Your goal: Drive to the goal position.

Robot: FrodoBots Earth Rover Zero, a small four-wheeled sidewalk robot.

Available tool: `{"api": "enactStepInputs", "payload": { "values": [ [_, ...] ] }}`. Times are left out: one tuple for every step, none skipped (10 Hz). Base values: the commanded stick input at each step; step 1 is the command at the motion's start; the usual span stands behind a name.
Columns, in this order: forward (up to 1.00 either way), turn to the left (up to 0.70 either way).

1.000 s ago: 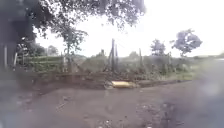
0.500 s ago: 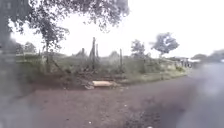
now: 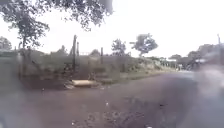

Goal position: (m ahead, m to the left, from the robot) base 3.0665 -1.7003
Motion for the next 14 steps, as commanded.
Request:
{"api": "enactStepInputs", "payload": {
  "values": [
    [0.0, -0.5],
    [0.0, -0.5],
    [0.0, -0.5],
    [0.0, -0.5],
    [0.0, -0.5],
    [0.0, -0.5],
    [0.0, -0.5],
    [0.0, -0.5],
    [0.0, -0.5],
    [0.16, -0.5],
    [0.44, -0.5],
    [0.5, -0.36],
    [0.5, -0.19],
    [0.5, -0.02]
  ]
}}
